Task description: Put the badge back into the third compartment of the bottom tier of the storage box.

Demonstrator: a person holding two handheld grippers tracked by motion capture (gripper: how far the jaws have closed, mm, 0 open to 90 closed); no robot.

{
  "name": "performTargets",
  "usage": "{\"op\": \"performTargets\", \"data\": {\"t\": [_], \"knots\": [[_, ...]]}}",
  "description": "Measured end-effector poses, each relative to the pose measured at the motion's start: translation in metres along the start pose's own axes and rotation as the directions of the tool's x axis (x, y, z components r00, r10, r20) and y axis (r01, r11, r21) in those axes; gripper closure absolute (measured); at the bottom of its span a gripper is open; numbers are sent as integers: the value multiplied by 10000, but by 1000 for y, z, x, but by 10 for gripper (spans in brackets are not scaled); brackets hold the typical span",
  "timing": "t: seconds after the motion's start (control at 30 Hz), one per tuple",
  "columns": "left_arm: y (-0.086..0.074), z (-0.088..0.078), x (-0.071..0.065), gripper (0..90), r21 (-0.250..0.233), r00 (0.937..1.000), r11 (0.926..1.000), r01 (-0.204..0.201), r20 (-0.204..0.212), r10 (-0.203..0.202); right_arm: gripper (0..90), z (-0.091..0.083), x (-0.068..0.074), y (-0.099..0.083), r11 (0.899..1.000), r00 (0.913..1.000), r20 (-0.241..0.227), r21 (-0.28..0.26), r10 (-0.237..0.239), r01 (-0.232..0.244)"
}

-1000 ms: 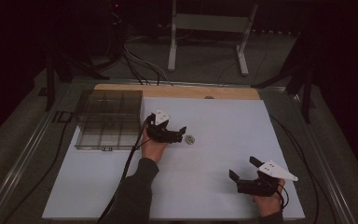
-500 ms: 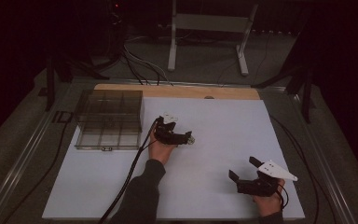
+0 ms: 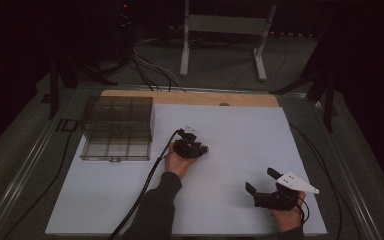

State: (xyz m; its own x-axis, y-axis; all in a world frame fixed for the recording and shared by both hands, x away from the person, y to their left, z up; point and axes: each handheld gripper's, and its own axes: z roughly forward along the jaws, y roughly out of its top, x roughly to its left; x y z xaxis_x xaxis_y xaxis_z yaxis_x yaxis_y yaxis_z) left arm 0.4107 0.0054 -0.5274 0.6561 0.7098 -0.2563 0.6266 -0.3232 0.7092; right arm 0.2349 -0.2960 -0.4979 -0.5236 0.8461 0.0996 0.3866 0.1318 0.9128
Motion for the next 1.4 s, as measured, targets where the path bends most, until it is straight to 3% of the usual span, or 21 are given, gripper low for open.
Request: {"op": "performTargets", "data": {"t": [0.07, 0.13, 0.33, 0.63, 1.4], "knots": [[0, -2, 0, 673, -109, 10000, 9999, 30, 93, -29, 2, 0, 0, 0, 10000, 10000, 3, -5, -7, 7], [2, -5, -2, 763, -284, 9999, 9996, -69, 135, 72, 2, 0, 0, 0, 10000, 10000, 17, 18, 6, -6], [3, -10, -13, 868, -535, 9967, 9969, -579, 534, 607, 2, 0, 0, 0, 10000, 10000, 34, 37, -23, 23], [1, -12, -14, 881, -361, 9951, 9965, -758, 605, 779, 2, 0, 0, 0, 10000, 10000, 53, 37, -38, 38], [12, -47, -10, 880, -1085, 9991, 9936, -322, 234, 350, 2, 0, 0, 0, 10000, 10000, 60, 8, -28, 28]]}}
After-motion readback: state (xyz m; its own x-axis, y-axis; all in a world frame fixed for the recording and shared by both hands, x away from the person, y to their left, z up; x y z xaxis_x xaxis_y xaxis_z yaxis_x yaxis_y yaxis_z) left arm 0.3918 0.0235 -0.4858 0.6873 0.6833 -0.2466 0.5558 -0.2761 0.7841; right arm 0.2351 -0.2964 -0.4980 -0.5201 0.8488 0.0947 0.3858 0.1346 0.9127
